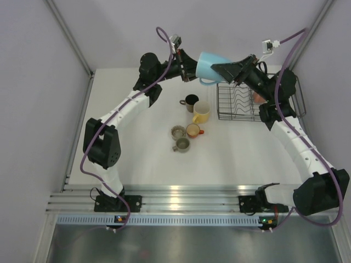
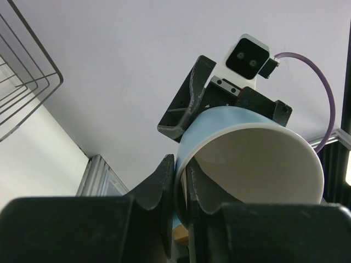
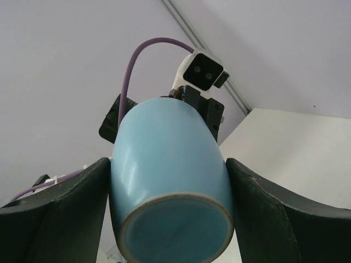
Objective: Load the cups into the dish rack
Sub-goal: Pass the cup from the left arm to the right
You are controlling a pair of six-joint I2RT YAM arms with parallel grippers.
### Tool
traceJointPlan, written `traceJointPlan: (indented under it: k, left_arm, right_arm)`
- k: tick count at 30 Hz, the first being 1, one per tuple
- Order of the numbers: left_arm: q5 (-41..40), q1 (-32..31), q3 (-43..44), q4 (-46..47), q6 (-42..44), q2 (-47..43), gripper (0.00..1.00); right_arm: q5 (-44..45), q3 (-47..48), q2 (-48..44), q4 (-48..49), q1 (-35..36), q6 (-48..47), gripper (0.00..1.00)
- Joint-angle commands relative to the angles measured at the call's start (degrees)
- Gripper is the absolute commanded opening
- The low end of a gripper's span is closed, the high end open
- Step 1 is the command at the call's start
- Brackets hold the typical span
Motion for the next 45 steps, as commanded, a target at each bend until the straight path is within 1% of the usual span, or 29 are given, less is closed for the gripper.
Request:
traceJointPlan:
  k: [1, 8, 9, 10, 11, 12, 16, 18, 26, 27, 28, 30, 32, 38, 40, 41, 42, 45]
  left_arm:
    - [-1.6, -0.3, 3.1, 6.5, -1.2, -1.2, 0.00]
    - [-1.8, -0.3, 3.8, 6.5, -1.6, -0.7, 0.00]
    - [-1.7, -0.3, 3.8, 6.5, -1.7, -0.6, 0.01]
    - [-1.7, -0.3, 3.9, 6.5, -1.7, -0.4, 0.04]
    - [-1.7, -0.3, 3.9, 6.5, -1.7, -0.4, 0.12]
    - [-1.7, -0.4, 3.9, 6.5, -1.7, -0.4, 0.16]
    - [-1.7, -0.4, 4.0, 6.5, -1.8, -0.2, 0.27]
    - [-1.5, -0.3, 4.0, 6.5, -1.8, -0.2, 0.35]
    - [-1.5, -0.3, 3.1, 6.5, -1.7, -0.2, 0.40]
    - [-1.5, -0.2, 3.1, 6.5, -1.7, -0.2, 0.38]
    - [-1.5, -0.2, 3.0, 6.5, -1.7, -0.2, 0.33]
    - [-1.6, -0.3, 3.1, 6.5, -1.6, -0.3, 0.14]
    - [-1.5, -0.2, 3.7, 6.5, -1.8, -0.2, 0.00]
    - [-2.4, -0.5, 3.8, 6.5, -4.2, -0.3, 0.00]
    - [-2.7, -0.6, 3.7, 6.5, -5.2, -0.3, 0.00]
    - [-3.0, -0.6, 3.5, 6.5, -5.5, -0.4, 0.00]
    - [-3.5, -0.6, 3.3, 6.5, -5.8, -0.3, 0.00]
    - [-3.8, -0.6, 3.3, 6.5, -6.2, 0.2, 0.00]
  right_arm:
    - [-0.9, 3.0, 0.3, -0.5, 1.2, -2.5, 0.00]
    - [1.1, 2.1, -1.0, -3.7, 1.2, -4.5, 0.00]
    - [1.4, 2.0, -1.1, -4.0, 1.3, -4.6, 0.00]
    - [1.6, 1.8, -1.1, -4.1, 1.2, -4.8, 0.00]
    - [1.8, 1.6, -1.2, -4.0, 1.1, -4.7, 0.00]
    - [2.0, 1.5, -1.3, -4.0, 1.1, -4.7, 0.00]
    - [2.6, 1.5, -1.4, -4.0, 1.1, -4.8, 0.00]
    - [2.8, 1.5, -1.3, -4.0, 1.1, -4.7, 0.00]
    - [3.3, 1.2, -1.7, -4.1, 0.0, -4.8, 0.00]
    - [3.4, 1.1, -1.7, -4.2, -0.2, -4.7, 0.00]
    - [3.3, 1.0, -1.8, -4.2, -0.5, -4.8, 0.00]
    - [3.5, 0.9, -1.8, -4.2, -0.7, -4.7, 0.00]
    - [3.2, 0.8, -1.5, -3.7, -0.7, -4.6, 0.00]
    - [0.6, 1.2, 0.9, -2.6, -0.7, -4.0, 0.01]
    - [-0.4, 1.2, 1.1, -2.4, -0.7, -4.0, 0.13]
    - [-0.9, 1.0, 1.5, -2.3, -0.7, -4.0, 0.25]
    - [-1.2, 0.9, 1.5, -2.2, -0.7, -4.1, 0.30]
    - [-1.6, 0.8, 1.5, -2.5, -0.7, -4.5, 0.41]
